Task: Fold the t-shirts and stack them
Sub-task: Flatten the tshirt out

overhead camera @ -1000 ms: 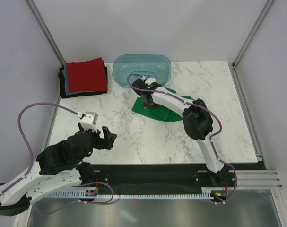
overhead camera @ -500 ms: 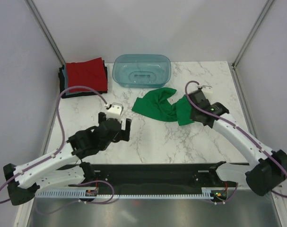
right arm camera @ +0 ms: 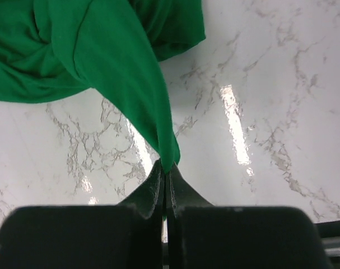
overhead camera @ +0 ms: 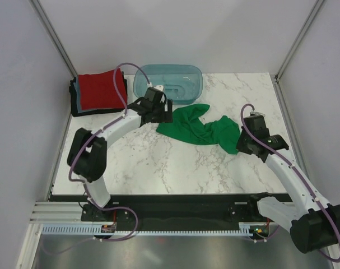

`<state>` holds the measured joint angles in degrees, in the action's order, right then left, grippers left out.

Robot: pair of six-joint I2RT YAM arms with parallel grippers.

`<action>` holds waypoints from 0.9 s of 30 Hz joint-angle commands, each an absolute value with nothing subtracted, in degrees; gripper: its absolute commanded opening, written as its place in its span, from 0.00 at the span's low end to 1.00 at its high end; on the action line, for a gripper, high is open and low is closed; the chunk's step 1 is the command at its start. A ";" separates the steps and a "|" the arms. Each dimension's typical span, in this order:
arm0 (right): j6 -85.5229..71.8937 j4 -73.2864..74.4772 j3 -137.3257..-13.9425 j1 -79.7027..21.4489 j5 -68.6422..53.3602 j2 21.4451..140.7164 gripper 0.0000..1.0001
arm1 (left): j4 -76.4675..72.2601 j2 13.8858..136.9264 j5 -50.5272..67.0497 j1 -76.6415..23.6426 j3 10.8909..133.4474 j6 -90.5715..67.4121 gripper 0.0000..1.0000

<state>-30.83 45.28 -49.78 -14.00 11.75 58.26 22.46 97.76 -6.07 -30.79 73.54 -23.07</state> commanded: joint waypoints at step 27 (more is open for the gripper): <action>-28.65 41.84 -47.02 -13.71 2.72 60.91 0.00 | 19.16 124.01 -0.26 -23.64 92.28 -27.42 0.52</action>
<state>-29.65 42.85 -46.92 -13.98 2.98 60.84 21.78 123.22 -0.99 -23.55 91.66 -25.98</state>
